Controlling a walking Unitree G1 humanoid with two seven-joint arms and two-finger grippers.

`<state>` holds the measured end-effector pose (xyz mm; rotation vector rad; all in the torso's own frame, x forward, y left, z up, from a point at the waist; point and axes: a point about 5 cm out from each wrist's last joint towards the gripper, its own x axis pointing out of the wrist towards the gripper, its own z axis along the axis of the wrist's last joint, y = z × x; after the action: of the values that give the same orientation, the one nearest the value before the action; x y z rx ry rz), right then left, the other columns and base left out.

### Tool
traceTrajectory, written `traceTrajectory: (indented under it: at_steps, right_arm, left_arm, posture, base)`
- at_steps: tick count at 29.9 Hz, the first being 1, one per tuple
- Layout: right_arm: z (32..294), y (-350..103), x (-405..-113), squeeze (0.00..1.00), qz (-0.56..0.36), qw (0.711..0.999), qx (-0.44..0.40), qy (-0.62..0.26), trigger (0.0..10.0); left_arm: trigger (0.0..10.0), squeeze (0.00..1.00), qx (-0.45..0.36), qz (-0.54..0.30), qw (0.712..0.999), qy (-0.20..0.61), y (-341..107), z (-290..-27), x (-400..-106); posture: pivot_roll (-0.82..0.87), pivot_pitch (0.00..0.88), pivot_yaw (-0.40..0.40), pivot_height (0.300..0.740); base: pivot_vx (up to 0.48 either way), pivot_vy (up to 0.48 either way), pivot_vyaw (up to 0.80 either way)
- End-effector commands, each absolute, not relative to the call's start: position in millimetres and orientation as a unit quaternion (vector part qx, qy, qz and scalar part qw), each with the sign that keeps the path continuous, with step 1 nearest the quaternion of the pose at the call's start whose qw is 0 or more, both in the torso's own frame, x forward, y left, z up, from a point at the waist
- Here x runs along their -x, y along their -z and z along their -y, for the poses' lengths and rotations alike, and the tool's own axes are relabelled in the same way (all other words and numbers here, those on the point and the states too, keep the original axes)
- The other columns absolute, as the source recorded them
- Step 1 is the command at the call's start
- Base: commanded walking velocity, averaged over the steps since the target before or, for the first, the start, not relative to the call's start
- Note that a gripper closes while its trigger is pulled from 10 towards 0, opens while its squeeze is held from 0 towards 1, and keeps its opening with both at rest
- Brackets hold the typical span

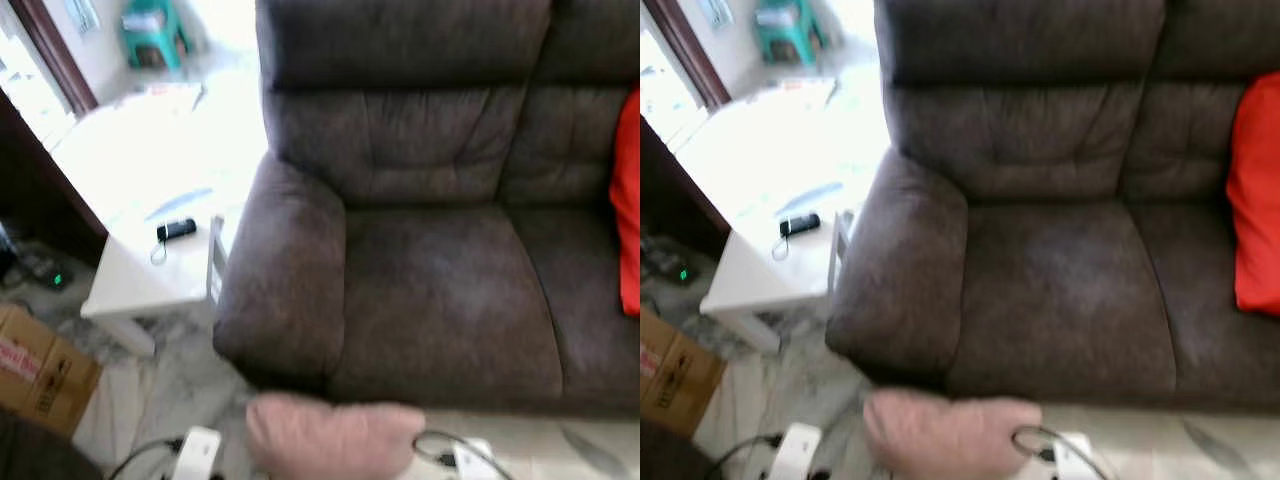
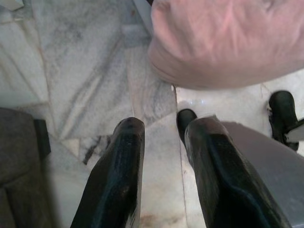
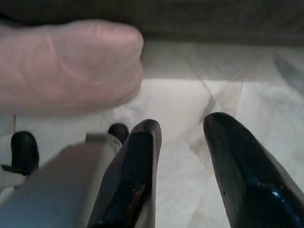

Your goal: Move the pillow to the sofa from floor

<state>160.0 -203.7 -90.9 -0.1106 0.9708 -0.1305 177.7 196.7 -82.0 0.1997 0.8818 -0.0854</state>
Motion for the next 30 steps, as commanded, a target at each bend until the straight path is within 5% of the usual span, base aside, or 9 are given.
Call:
traceTrajectory:
  at_steps: [1, 10, 14, 21, 30]
  right_arm:
    - [193, 94, -155, 0.0, -0.469, 0.881, 0.037, 0.053, 10.0]
    - [191, 52, -225, 0.0, -0.303, 0.952, -0.012, 0.037, 10.0]
    - [197, 23, -253, 0.0, -0.205, 0.978, -0.012, 0.031, 10.0]
    - [199, -18, -282, 0.0, -0.075, 0.997, -0.014, 0.034, 10.0]
    - [189, -50, -286, 0.0, 0.034, 0.999, -0.019, 0.035, 10.0]
  left_arm:
    - [10.0, 0.0, -0.088, -0.441, 0.893, 0.016, 87, -204, -164]
    - [10.0, 0.0, -0.051, -0.337, 0.939, -0.051, 75, -206, -170]
    - [10.0, 0.0, -0.103, -0.045, 0.993, -0.028, -14, -208, -258]
    - [10.0, 0.0, -0.11, 0.053, 0.992, -0.016, -53, -199, -276]
    - [10.0, 0.0, -0.108, 0.106, 0.988, 0.029, -85, -179, -293]
  posture:
    - [0.06, 0.103, 0.02, 0.74]
    - [0.05, 0.117, 0.01, 0.74]
    - [0.05, 0.113, 0.003, 0.74]
    - [0.05, 0.089, 0.002, 0.74]
    - [0.05, 0.028, 0.023, 0.74]
  base:
    - [0.0, 0.0, 0.0]
    - [0.0, 0.0, 0.0]
    - [0.0, 0.0, 0.0]
    - [0.0, 0.0, 0.0]
    - [0.0, 0.0, 0.0]
